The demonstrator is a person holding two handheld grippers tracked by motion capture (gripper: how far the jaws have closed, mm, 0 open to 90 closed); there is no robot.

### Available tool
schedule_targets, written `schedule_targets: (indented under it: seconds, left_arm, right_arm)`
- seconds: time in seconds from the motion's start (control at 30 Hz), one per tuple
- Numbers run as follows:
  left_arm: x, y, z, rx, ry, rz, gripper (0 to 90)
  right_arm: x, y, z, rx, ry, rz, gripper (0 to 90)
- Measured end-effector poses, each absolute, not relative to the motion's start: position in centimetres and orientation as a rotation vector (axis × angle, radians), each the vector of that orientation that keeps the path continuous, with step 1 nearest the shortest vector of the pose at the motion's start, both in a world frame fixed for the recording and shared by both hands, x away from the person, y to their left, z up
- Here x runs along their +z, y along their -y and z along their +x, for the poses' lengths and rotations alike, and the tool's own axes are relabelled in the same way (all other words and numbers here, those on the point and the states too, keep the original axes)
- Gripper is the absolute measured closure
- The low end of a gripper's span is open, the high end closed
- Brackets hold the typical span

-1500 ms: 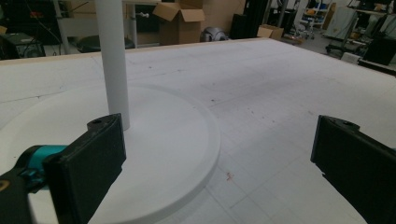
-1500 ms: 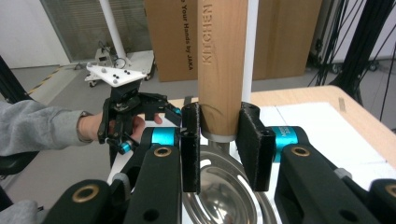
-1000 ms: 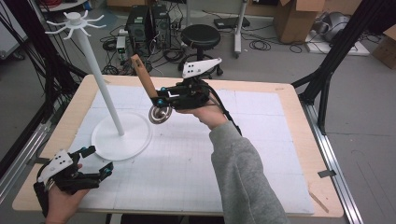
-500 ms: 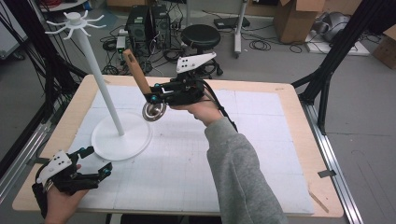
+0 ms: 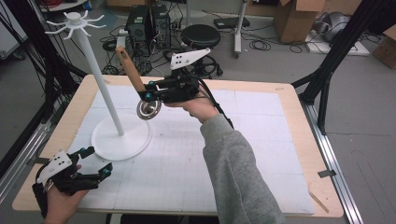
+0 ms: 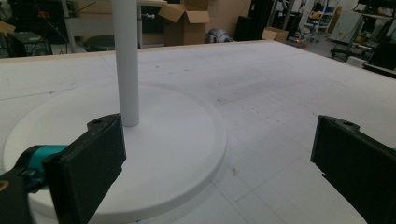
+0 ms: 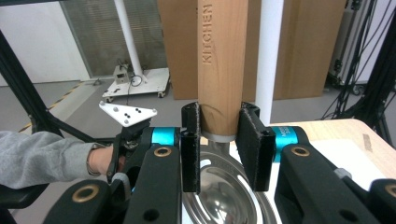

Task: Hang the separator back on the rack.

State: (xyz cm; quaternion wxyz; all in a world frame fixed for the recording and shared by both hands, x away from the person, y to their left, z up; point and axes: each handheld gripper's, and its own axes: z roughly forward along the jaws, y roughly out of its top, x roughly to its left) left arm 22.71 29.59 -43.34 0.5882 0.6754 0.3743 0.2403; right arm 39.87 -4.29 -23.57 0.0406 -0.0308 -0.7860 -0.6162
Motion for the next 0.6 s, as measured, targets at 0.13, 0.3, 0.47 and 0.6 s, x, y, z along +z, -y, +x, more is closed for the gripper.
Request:
schedule_targets:
  seconds: [0.13,0.3,0.47,0.6]
  left_arm:
    - [-43.3,-29.7,22.7,0.563,-0.869,1.571,3.7]
    - [-43.3,-29.7,22.7,0.561,-0.872,1.569,3.7]
    - [-43.3,-29.7,22.7,0.561,-0.873,1.570,3.7]
    - [-43.4,-29.8,22.7,0.563,-0.876,1.569,3.7]
  right_arm:
    - [-23.1,3.9,39.9,-1.894,2.419,-0.096,72.3]
    - [-22.5,3.4,40.0,-1.903,2.436,-0.104,72.2]
    - [-22.0,3.0,40.0,-1.928,2.444,-0.131,72.2]
    - [-21.7,2.8,40.0,-1.941,2.462,-0.153,72.2]
